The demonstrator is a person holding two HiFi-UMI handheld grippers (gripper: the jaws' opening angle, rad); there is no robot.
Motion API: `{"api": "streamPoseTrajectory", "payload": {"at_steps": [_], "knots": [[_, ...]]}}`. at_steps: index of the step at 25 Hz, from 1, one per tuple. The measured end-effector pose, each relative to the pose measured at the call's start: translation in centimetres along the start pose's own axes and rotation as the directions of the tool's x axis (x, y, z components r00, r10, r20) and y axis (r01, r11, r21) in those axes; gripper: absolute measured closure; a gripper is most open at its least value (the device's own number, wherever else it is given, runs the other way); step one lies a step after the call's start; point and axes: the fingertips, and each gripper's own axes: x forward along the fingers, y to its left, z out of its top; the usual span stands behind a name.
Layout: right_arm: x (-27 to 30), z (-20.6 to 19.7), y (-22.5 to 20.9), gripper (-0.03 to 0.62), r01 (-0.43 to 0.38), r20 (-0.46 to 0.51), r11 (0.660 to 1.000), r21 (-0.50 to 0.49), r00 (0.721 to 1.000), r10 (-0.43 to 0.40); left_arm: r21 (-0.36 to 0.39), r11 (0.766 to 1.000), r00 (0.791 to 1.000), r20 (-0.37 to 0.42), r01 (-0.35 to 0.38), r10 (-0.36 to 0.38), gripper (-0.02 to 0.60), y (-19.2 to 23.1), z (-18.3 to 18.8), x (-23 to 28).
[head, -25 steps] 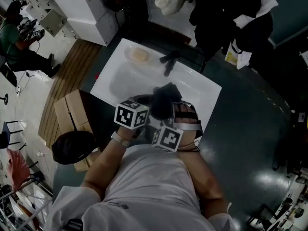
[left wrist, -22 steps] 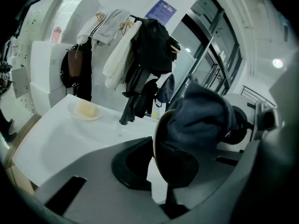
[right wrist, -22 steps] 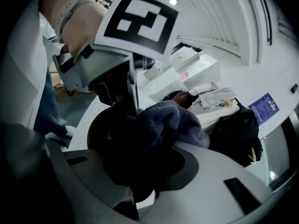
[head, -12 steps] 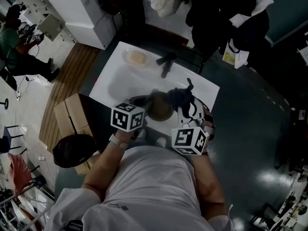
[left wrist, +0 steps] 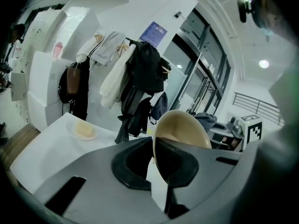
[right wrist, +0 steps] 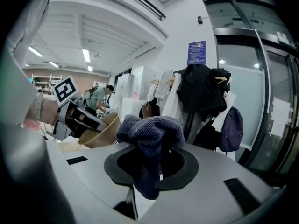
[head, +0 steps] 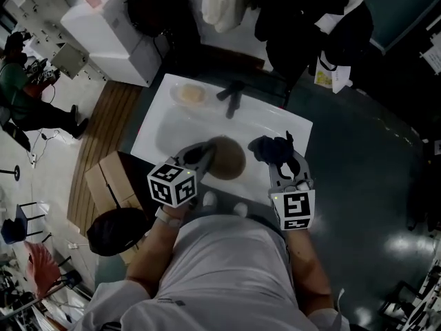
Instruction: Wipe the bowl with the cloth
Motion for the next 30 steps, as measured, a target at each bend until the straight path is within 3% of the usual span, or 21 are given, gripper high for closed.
{"api": "streamPoseTrajectory", "payload": {"at_steps": [7,21,30], "knots": [[-1.3,-0.1,0.5,0.520,-0.006,0.044,0.998,0.063,0.999,0.004,0.059,0.998,0.996,0.088,0.015,-0.020,0.561,-1.1,1.3,-0.9],[-1.8,1.2,0.9,0.520,-0.002,0.126,0.997,0.076,0.992,-0.007,0.167,0.986,0.983,0.181,0.011,-0.042,0.560,-2.4,3.0,-1.6],[-2.0,1.4,1.2,0.520,-0.006,0.146,0.996,0.088,0.989,-0.007,0.212,0.977,0.980,0.197,-0.003,-0.040,0.560,-2.5,3.5,-2.0]]}}
